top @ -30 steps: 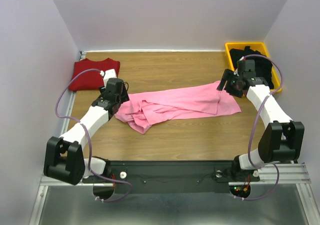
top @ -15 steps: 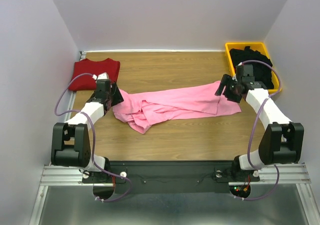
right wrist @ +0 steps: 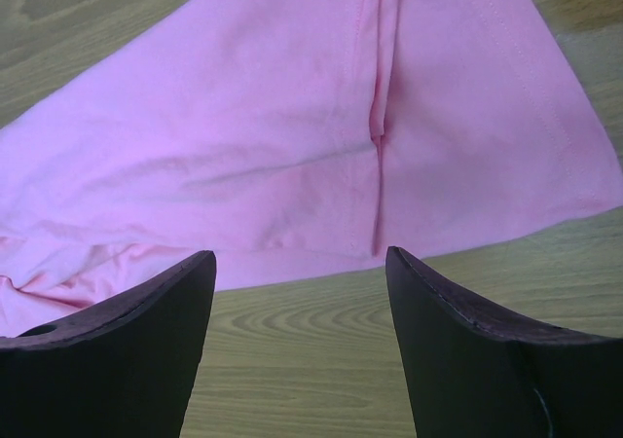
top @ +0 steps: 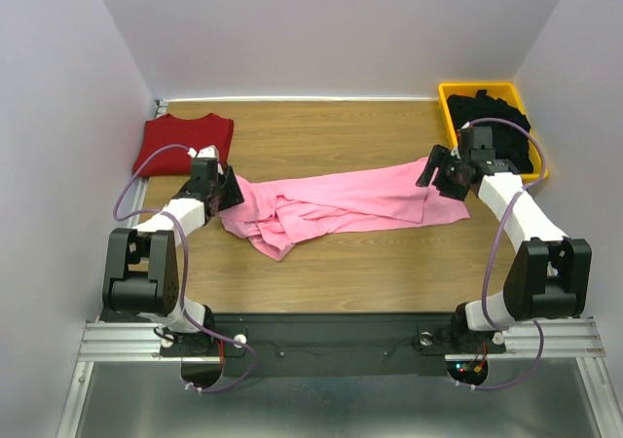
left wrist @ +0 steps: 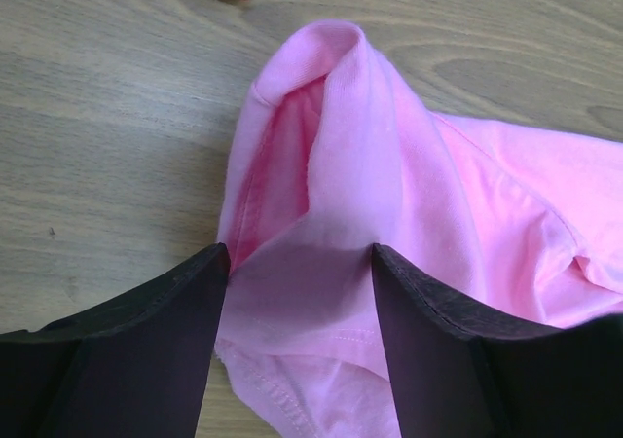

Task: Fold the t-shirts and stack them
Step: Flatten the tshirt out

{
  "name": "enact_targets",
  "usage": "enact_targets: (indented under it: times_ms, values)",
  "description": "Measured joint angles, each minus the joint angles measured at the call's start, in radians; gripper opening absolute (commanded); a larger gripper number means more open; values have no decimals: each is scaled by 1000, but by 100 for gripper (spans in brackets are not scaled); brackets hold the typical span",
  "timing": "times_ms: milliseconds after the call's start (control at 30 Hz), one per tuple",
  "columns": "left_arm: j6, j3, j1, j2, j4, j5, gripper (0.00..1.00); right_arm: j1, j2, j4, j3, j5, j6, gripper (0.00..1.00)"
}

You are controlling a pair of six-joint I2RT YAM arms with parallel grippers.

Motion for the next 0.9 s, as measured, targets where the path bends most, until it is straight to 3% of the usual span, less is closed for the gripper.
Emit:
enact_targets:
  times_ms: [67, 233, 500, 667, 900]
  values:
    - [-1, 0, 0, 0, 2, 11, 58, 0, 0, 1, 0, -3, 0, 76]
    - [-9, 1, -18, -10, -14, 38, 54, 0, 0, 3, 0, -6, 0, 76]
    - [-47, 62, -127, -93, -51, 60, 54, 0, 0, 7, 0, -8, 4, 76]
    - [-74, 90, -194, -92, -50, 64, 54, 0, 0, 8, 0, -12, 8, 76]
    - [-92, 87, -208, -32, -34, 64, 54, 0, 0, 15, 0, -16, 13, 76]
